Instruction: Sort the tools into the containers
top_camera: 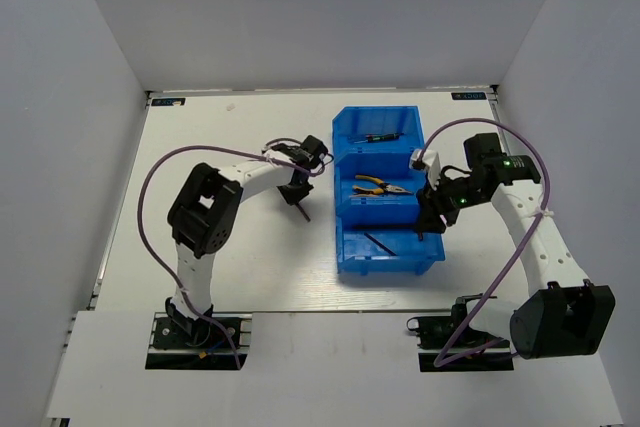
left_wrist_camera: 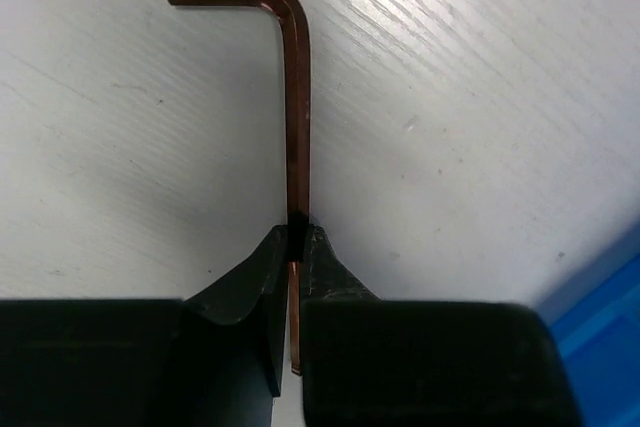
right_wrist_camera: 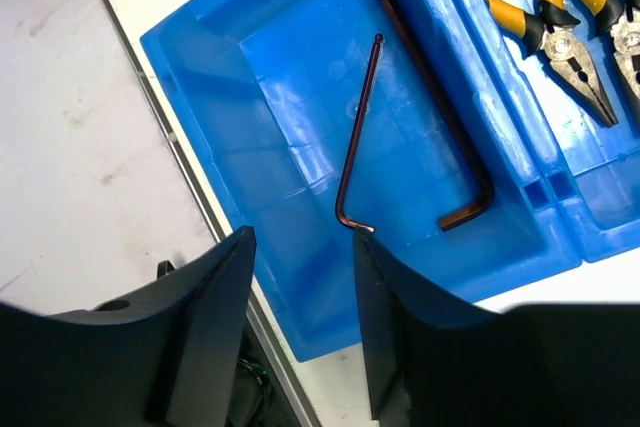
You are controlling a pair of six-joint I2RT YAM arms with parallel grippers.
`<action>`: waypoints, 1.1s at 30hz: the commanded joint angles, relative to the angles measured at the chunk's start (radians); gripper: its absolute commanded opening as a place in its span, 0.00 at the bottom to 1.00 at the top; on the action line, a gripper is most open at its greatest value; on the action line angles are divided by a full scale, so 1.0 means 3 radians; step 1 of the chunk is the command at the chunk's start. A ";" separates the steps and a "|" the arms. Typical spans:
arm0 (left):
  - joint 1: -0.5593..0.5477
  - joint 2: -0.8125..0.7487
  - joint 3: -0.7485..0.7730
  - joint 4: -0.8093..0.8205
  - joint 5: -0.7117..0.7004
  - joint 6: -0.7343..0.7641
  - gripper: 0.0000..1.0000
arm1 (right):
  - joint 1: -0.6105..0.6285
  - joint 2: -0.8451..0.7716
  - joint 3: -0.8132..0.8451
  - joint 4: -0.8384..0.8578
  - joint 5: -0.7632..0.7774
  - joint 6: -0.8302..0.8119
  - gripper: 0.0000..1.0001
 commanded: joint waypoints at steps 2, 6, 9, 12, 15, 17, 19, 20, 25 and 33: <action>-0.0082 -0.0442 -0.0114 0.0266 0.0112 0.1128 0.00 | -0.0036 -0.0048 0.0129 -0.0100 -0.0114 -0.0023 0.53; -0.0149 -0.1246 -0.0695 0.1247 0.0749 0.2346 0.00 | -0.0061 0.0008 0.0139 -0.0044 -0.0114 -0.0028 0.38; -0.0149 -0.1706 -0.1104 0.1851 0.1209 0.2975 0.00 | -0.0087 0.0049 0.0206 0.0053 -0.0073 0.0141 0.00; -0.0179 -0.2264 -0.1438 0.2384 0.1675 0.3339 0.00 | -0.0107 0.0079 0.0211 0.0267 0.0075 0.0386 0.00; -0.0179 -0.2459 -0.1582 0.2808 0.2498 0.3529 0.00 | -0.0143 0.0095 0.0201 0.0410 0.0193 0.0590 0.00; -0.0179 -0.2373 -0.1628 0.3038 0.3071 0.3586 0.00 | -0.0168 0.0069 0.0185 0.0599 0.0366 0.0693 0.00; -0.0266 -0.2102 -0.1572 0.3120 0.3501 0.3510 0.00 | -0.0214 0.0044 0.0134 0.0820 0.0524 0.0856 0.00; -0.0266 -0.2000 -0.1476 0.3121 0.3589 0.3510 0.00 | -0.0255 0.0044 0.0134 0.0866 0.0556 0.0887 0.00; -0.0404 -0.1545 -0.1332 0.3146 0.3584 0.3668 0.00 | -0.0363 -0.0028 0.0190 0.0943 0.0576 0.1010 0.00; -0.0537 -0.1105 -0.0984 0.3116 0.3651 0.3602 0.13 | -0.0547 -0.0197 0.0083 0.0892 0.0546 0.0985 0.12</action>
